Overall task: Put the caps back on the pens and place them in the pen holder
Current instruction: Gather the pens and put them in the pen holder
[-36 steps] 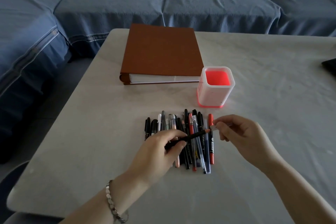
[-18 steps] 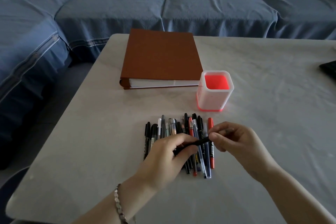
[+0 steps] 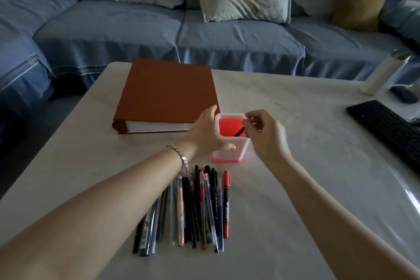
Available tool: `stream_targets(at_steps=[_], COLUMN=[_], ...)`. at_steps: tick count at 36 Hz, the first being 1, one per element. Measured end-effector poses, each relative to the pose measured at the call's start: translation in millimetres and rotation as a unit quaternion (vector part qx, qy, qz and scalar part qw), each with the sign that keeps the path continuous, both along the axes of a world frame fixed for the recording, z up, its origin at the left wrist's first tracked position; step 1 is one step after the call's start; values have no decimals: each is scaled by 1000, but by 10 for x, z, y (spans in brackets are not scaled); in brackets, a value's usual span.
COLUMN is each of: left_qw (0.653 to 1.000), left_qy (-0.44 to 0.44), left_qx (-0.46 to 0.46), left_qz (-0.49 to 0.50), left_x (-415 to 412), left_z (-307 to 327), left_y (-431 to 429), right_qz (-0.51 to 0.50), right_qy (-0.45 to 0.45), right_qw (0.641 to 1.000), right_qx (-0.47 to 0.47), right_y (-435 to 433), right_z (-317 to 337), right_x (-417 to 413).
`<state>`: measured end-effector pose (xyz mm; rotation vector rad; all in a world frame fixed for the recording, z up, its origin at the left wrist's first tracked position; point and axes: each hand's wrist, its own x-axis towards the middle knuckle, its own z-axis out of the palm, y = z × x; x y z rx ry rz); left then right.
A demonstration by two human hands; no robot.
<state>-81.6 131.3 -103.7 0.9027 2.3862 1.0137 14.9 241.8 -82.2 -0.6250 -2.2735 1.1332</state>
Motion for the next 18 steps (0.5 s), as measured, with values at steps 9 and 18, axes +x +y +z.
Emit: stream_targets(at_steps=[9,18], left_qw=[999,983], left_qy=[26,91], left_qx=[-10,143], left_qz=[-19,75], left_x=[-110,130], left_z=[-67,220], left_y=[172,-222], right_qz=[-37,48], right_qy=[-127,-392], right_qw=[991,919], right_qx=[-29,-13], right_y=[103,-451], right_z=[-231,-564], right_x=[322,351])
